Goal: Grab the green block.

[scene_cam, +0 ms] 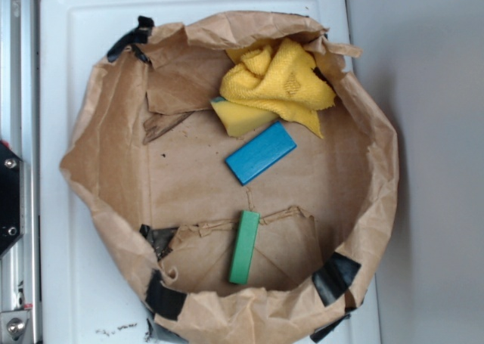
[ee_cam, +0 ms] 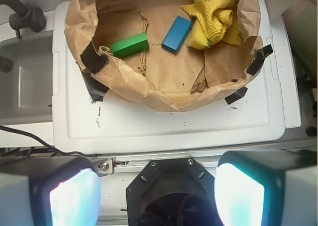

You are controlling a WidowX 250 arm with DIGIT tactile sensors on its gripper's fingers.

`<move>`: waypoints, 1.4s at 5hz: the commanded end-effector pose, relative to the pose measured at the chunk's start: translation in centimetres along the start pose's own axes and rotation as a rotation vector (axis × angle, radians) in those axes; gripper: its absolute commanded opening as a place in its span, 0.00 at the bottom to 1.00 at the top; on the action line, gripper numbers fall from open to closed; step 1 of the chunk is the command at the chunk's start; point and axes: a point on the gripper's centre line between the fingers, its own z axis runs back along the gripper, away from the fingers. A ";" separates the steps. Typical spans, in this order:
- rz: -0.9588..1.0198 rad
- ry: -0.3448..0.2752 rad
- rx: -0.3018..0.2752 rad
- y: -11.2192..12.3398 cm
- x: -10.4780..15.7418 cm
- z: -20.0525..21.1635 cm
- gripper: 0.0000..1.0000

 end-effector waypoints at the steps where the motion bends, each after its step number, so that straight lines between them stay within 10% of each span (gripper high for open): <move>1: 0.000 0.000 0.000 0.0 0.0 0.0 1.00; 5: 0.000 0.000 0.000 0.0 0.0 0.0 1.00; 7: 0.097 0.017 0.028 -1.9 4.7 -2.2 1.00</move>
